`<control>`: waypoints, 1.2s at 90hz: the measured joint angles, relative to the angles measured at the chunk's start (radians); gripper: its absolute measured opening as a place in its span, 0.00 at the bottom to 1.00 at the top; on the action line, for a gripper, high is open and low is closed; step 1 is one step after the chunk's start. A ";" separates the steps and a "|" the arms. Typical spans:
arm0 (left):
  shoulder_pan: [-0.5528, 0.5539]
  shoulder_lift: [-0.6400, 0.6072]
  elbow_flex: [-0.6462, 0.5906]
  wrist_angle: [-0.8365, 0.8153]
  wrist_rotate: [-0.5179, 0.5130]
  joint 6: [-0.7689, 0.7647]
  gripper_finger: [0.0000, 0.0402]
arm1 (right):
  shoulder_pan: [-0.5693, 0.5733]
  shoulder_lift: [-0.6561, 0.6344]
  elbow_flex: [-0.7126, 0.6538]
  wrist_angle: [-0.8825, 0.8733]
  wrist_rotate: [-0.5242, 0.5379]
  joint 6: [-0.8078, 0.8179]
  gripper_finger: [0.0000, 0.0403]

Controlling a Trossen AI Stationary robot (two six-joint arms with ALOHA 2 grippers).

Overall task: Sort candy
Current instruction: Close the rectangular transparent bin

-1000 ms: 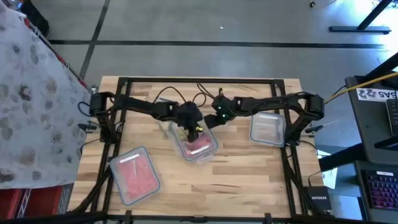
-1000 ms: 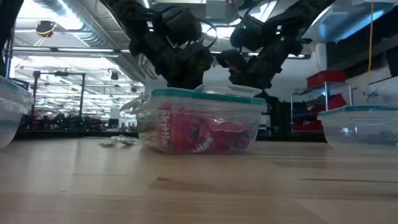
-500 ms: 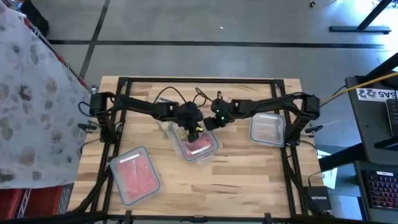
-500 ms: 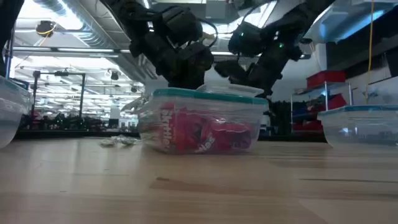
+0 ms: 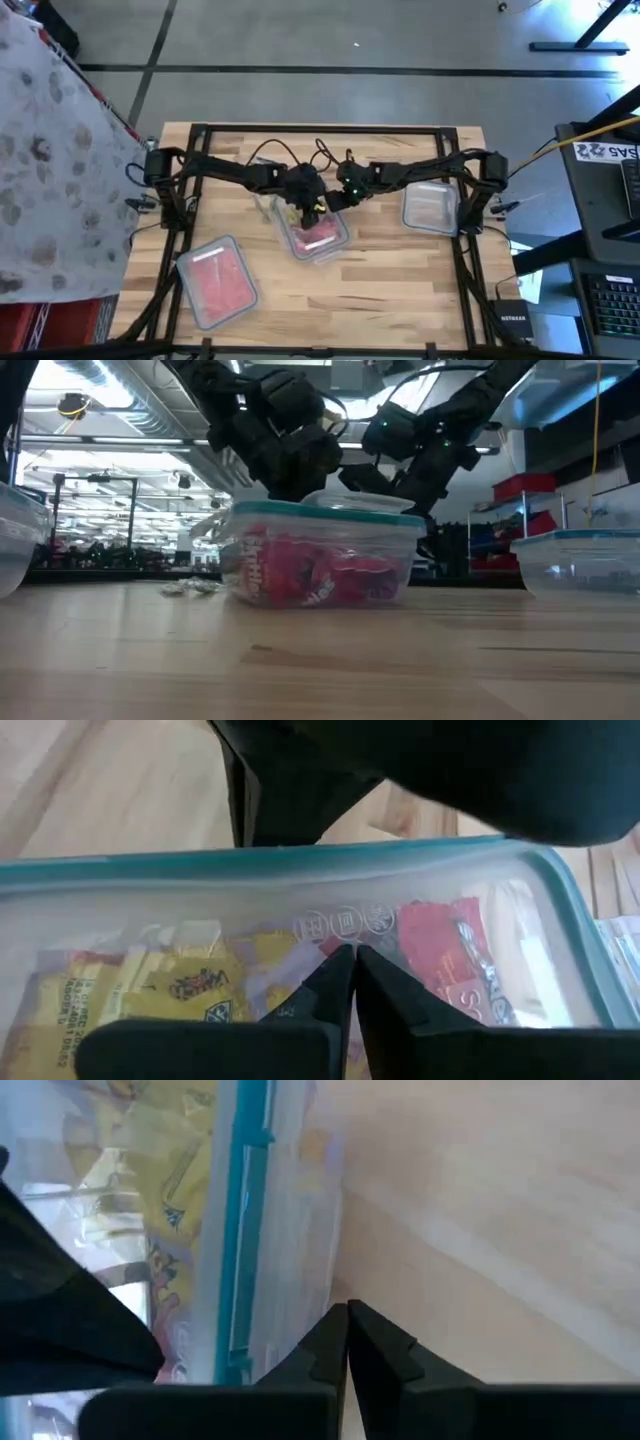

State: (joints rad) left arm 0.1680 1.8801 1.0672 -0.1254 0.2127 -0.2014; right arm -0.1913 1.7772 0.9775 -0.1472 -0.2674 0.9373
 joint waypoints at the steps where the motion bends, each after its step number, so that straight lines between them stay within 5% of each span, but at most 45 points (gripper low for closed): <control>1: 0.000 0.000 0.000 0.000 0.000 0.000 0.00 | 0.000 0.000 0.000 0.000 -0.001 0.000 0.00; 36: -0.023 0.000 0.000 -0.003 -0.002 -0.003 0.00 | -0.019 -0.131 0.010 -0.290 -0.002 -0.225 0.00; 74: -0.053 0.020 0.001 0.074 0.000 0.053 0.00 | -0.082 -0.159 0.006 -0.313 -0.195 -0.936 0.00; 108: -0.049 -0.103 -0.007 0.003 -0.063 -0.080 0.00 | -0.088 -0.174 -0.007 -0.318 -0.194 -1.053 0.01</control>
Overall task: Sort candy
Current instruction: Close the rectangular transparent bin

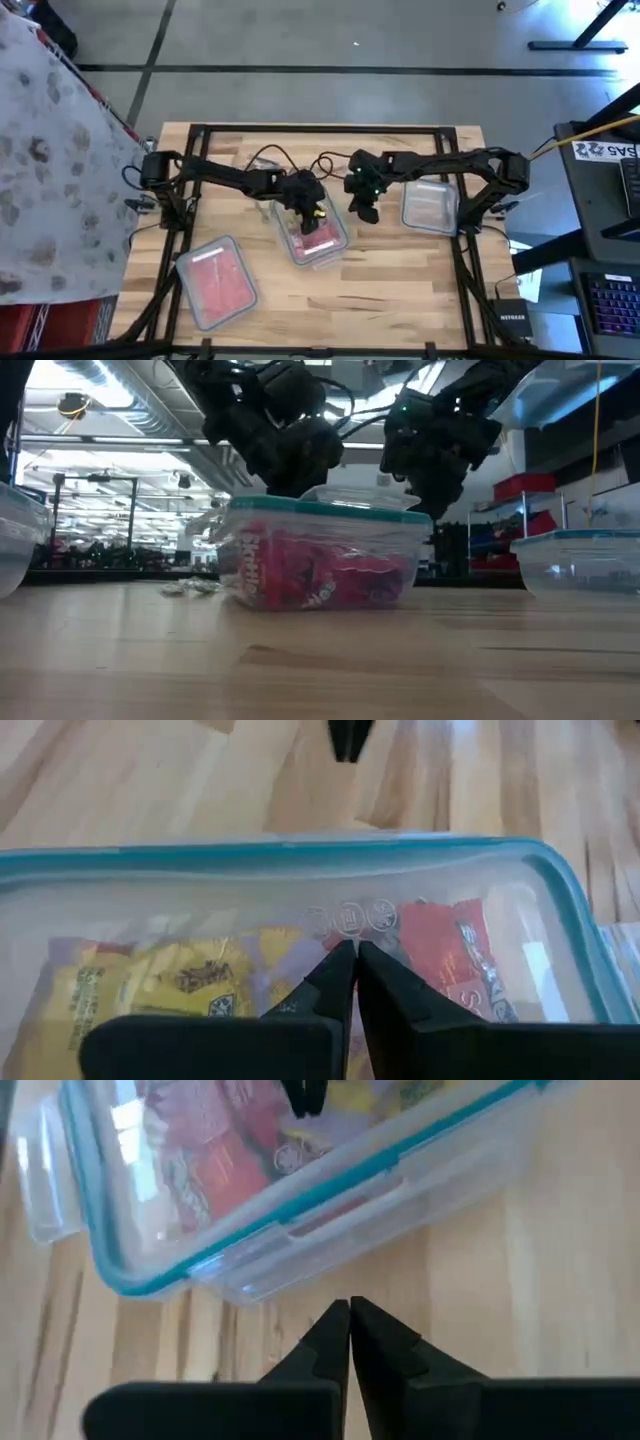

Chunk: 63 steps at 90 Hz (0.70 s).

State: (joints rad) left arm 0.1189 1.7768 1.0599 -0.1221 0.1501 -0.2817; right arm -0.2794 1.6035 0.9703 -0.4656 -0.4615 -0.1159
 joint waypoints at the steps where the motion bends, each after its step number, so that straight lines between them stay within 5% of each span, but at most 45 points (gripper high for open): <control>1: 0.000 -0.003 0.000 -0.003 -0.003 -0.005 0.00 | 0.000 0.000 0.000 0.000 0.009 -0.001 0.01; 21: 0.002 -0.024 -0.002 -0.006 -0.063 -0.126 0.00 | -0.019 0.000 0.000 -0.009 0.166 -0.089 0.17; 31: -0.001 -0.037 -0.003 -0.002 -0.067 -0.181 0.00 | -0.058 0.000 0.000 -0.027 0.132 -0.126 0.29; 41: -0.008 -0.055 -0.002 0.011 -0.078 -0.197 0.00 | -0.096 -0.015 0.000 -0.051 -0.023 -0.186 0.36; 63: -0.009 -0.062 -0.001 0.013 0.029 -0.150 0.00 | -0.095 -0.095 0.000 -0.045 -0.081 -0.220 0.36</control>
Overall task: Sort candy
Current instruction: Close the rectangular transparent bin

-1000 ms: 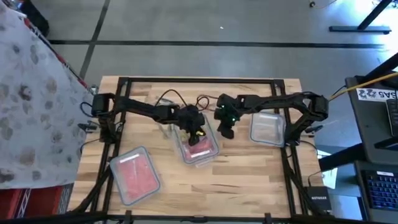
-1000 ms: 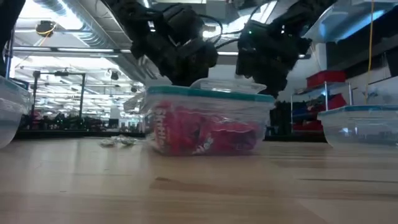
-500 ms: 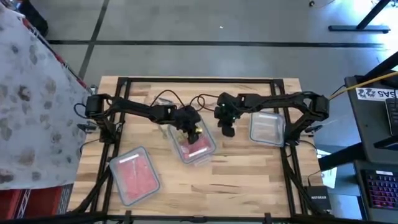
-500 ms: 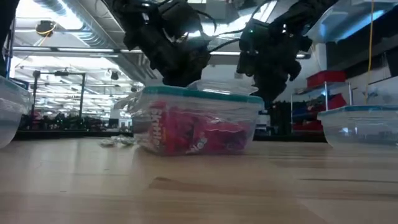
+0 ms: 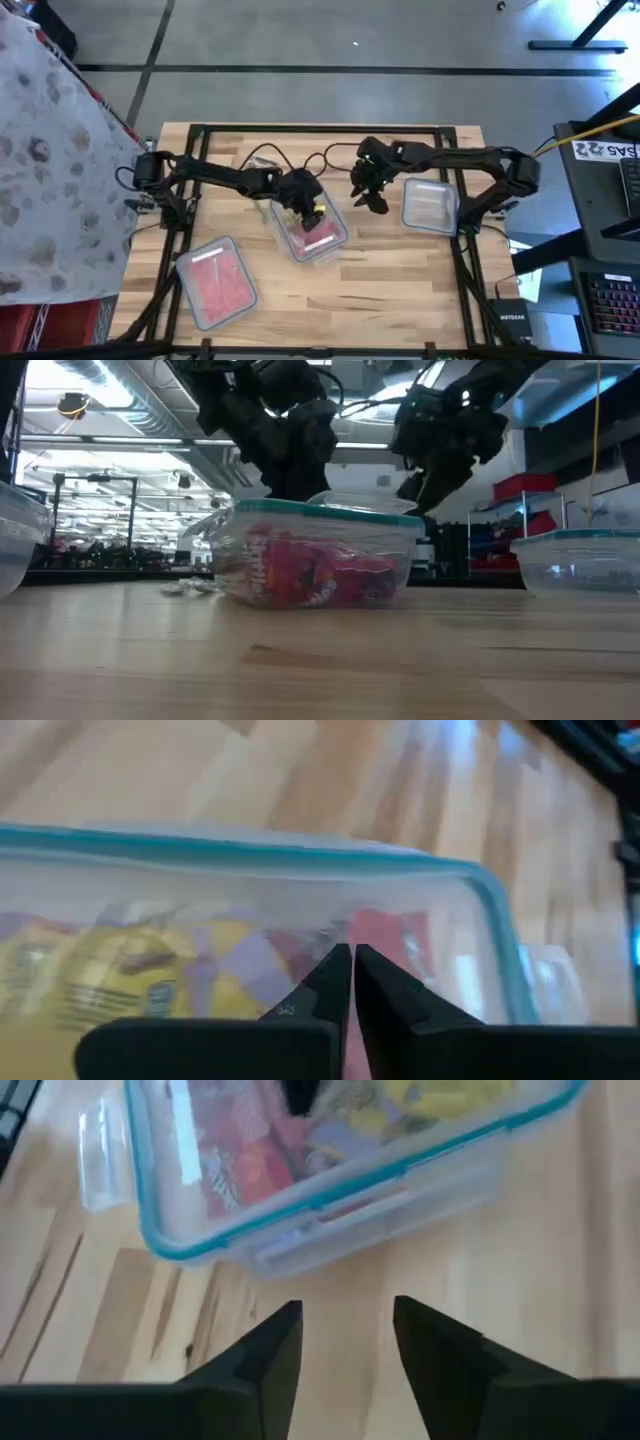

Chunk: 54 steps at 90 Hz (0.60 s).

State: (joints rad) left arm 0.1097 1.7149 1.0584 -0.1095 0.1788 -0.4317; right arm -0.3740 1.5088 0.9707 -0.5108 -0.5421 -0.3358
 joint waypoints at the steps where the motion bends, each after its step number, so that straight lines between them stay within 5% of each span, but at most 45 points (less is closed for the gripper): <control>1: 0.000 -0.003 0.000 -0.001 0.007 0.000 0.00 | 0.000 -0.003 0.000 0.000 0.000 0.004 0.36; 15: -0.006 -0.064 0.001 0.000 0.015 -0.020 0.00 | -0.015 -0.052 -0.020 0.043 -0.001 0.022 0.34; 31: -0.005 -0.152 0.004 -0.084 -0.046 -0.090 0.00 | -0.056 -0.043 -0.184 0.306 -0.019 0.153 0.31; 54: -0.008 -0.110 -0.038 -0.305 -0.067 -0.188 0.00 | -0.015 0.049 -0.233 0.492 0.023 0.146 0.23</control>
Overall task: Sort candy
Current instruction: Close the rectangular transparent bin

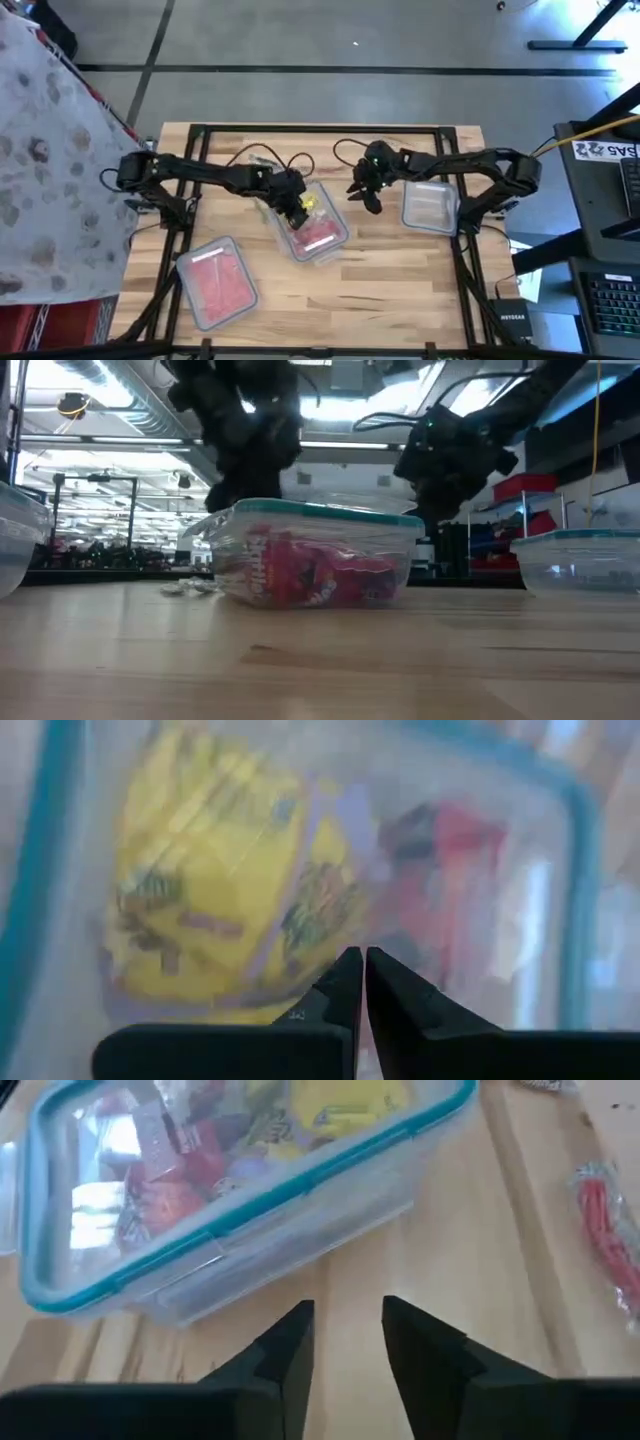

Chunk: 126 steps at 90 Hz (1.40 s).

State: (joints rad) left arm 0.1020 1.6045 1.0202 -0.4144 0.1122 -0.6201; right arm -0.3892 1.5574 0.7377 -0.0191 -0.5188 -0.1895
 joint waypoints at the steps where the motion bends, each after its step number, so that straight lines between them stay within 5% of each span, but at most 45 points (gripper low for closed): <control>1: 0.000 0.003 -0.001 0.001 -0.001 -0.001 0.00 | 0.003 0.008 0.001 0.006 0.000 0.001 0.22; 26: 0.002 0.101 0.001 0.067 0.016 0.025 0.00 | 0.087 0.093 0.002 0.089 -0.044 0.111 0.01; 74: -0.003 0.136 -0.002 0.142 -0.005 0.106 0.00 | 0.087 0.050 0.003 0.031 0.076 0.080 0.00; 126: 0.011 0.224 0.004 0.302 0.022 0.138 0.00 | 0.094 0.171 0.000 0.221 -0.033 0.186 0.00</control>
State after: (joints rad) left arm 0.1135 1.8283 1.0241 -0.1120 0.1347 -0.4823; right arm -0.2956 1.7281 0.7380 0.2022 -0.5518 -0.0039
